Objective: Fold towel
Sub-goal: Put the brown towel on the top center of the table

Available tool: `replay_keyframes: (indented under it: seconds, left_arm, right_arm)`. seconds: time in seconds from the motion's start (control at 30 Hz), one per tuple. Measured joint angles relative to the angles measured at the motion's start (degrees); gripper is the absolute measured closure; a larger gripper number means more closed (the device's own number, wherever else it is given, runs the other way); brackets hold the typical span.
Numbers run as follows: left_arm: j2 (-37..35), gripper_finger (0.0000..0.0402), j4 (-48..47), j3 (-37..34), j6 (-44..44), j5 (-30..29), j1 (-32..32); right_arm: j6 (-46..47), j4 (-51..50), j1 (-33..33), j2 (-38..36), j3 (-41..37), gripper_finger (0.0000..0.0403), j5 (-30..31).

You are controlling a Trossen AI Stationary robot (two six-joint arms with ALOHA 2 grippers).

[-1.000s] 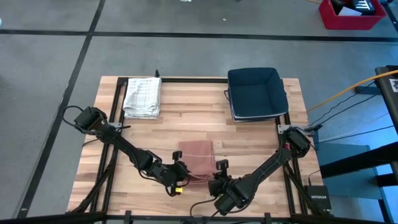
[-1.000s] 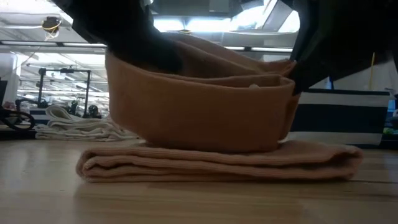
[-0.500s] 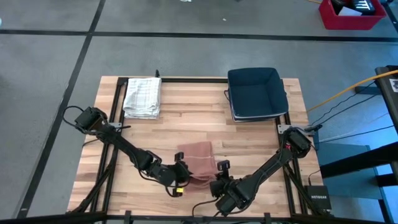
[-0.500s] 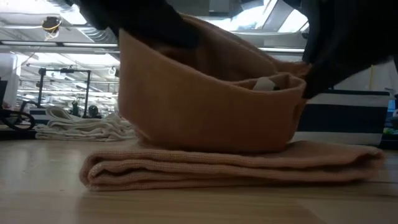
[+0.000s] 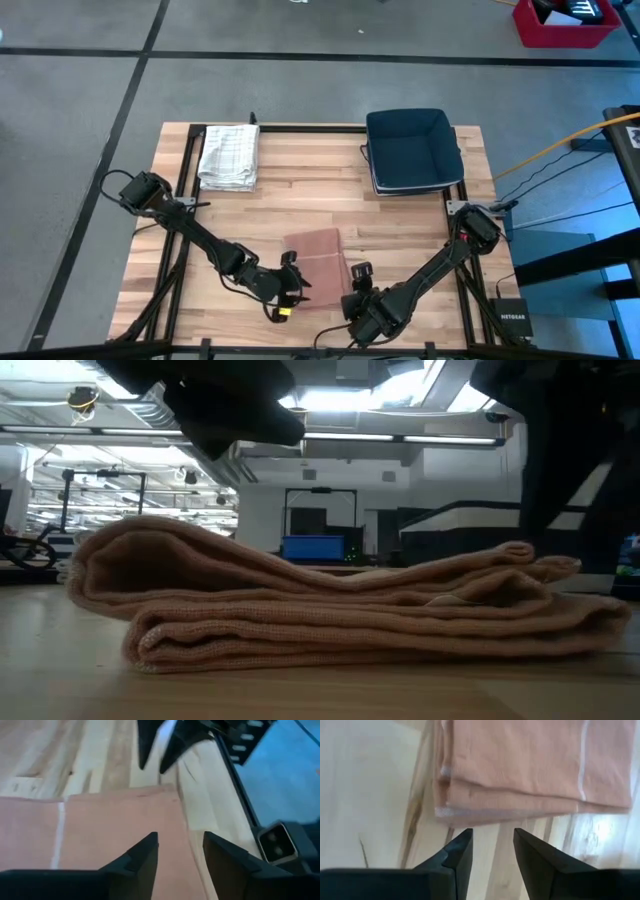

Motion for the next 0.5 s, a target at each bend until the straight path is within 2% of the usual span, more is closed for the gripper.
replay_keyframes:
  seconds: [0.17,0.3,0.37,0.43,0.5]
  left_arm:
    - [-2.13,0.0243,-4.83,0.0,3.76,2.29,-0.02]
    - [-4.67,0.0248,-14.11,-0.09,0.91,0.31,-0.02]
    - [-4.66,0.0253,-15.39,-1.13,0.28,-1.55,0.13]
    - [-3.32,0.0256,-12.67,-2.61,0.17,-2.79,0.58]
    - [-1.5,0.0258,-9.54,-3.7,0.8,-2.89,1.16]
  right_arm:
    - [1.67,-1.28,1.17,-0.33,0.0,0.0261,0.91]
    - [1.7,1.06,2.78,-2.08,-0.09,0.0269,8.46]
    - [1.3,6.65,2.78,-2.56,-1.74,0.0274,13.54]
    - [-1.04,16.9,1.75,-2.75,-5.19,0.028,17.13]
    - [-4.82,31.15,-0.05,-2.75,-10.06,0.0286,15.49]
